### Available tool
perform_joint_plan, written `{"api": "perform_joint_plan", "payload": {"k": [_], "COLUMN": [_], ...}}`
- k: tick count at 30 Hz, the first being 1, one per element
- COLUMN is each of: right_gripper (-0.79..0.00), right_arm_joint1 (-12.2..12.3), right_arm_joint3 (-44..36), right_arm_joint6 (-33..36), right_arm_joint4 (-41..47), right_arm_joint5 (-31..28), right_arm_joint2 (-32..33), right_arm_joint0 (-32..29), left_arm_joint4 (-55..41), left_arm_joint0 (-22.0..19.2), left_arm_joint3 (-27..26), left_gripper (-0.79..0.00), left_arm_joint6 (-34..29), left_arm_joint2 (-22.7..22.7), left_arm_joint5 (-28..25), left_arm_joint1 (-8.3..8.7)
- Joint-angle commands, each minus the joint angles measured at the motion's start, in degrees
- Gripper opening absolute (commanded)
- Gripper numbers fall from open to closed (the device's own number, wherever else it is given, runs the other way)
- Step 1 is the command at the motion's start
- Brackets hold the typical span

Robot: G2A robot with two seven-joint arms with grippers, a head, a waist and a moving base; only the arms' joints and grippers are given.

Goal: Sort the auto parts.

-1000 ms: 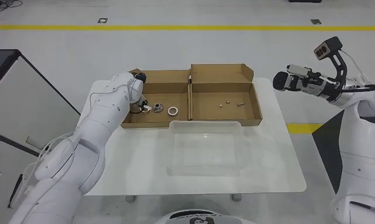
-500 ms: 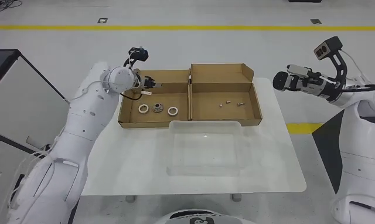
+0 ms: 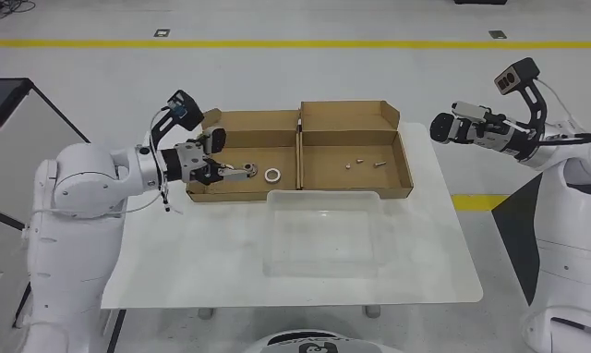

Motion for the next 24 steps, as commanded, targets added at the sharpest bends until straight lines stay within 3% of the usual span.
{"api": "perform_joint_plan", "payload": {"k": [1,24], "right_gripper": [0.000,0.000], "right_arm_joint1": [0.0,0.0], "right_arm_joint3": [0.0,0.0], "right_arm_joint6": [0.0,0.0], "right_arm_joint4": [0.0,0.0], "right_arm_joint5": [0.0,0.0], "right_arm_joint2": [0.0,0.0], "right_arm_joint0": [0.0,0.0], "left_arm_joint4": [-2.3,-2.8], "left_arm_joint0": [1.5,2.2], "left_arm_joint3": [-1.6,-2.4], "left_gripper": [0.000,0.000], "left_arm_joint6": [0.7,1.0], "left_arm_joint2": [-1.0,-1.5], "left_arm_joint5": [-0.6,-0.9], "left_arm_joint1": [0.59,1.05]}}
